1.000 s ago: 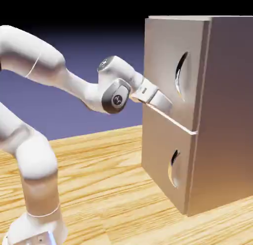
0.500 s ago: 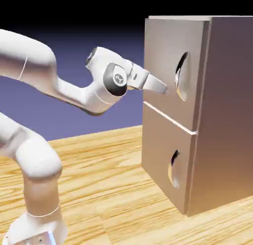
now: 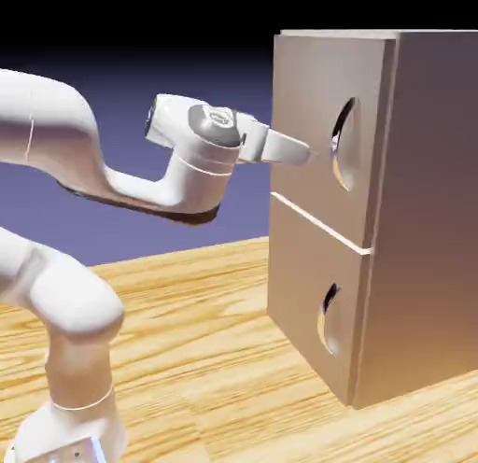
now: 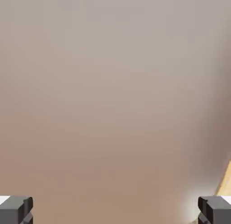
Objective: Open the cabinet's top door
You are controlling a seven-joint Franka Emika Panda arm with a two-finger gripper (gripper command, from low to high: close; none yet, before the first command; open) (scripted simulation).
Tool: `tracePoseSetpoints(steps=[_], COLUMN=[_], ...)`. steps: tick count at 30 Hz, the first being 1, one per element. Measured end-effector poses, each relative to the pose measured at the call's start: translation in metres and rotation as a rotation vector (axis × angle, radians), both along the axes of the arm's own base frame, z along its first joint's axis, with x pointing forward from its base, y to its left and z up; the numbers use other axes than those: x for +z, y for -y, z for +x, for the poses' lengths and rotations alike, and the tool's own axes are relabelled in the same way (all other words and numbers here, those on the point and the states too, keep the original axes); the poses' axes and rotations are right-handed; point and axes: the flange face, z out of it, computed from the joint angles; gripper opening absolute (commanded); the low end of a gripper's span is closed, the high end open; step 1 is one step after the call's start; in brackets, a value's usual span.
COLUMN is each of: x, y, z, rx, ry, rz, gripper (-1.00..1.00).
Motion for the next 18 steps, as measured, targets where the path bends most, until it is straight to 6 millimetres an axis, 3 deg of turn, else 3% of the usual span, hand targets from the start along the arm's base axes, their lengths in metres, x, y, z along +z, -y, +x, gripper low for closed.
tracePoseSetpoints(steps=[18], x=[-0.007], y=[0.061], z=[-0.009], rx=[0.026], ry=[0.229], rz=[0.068], gripper=[0.0])
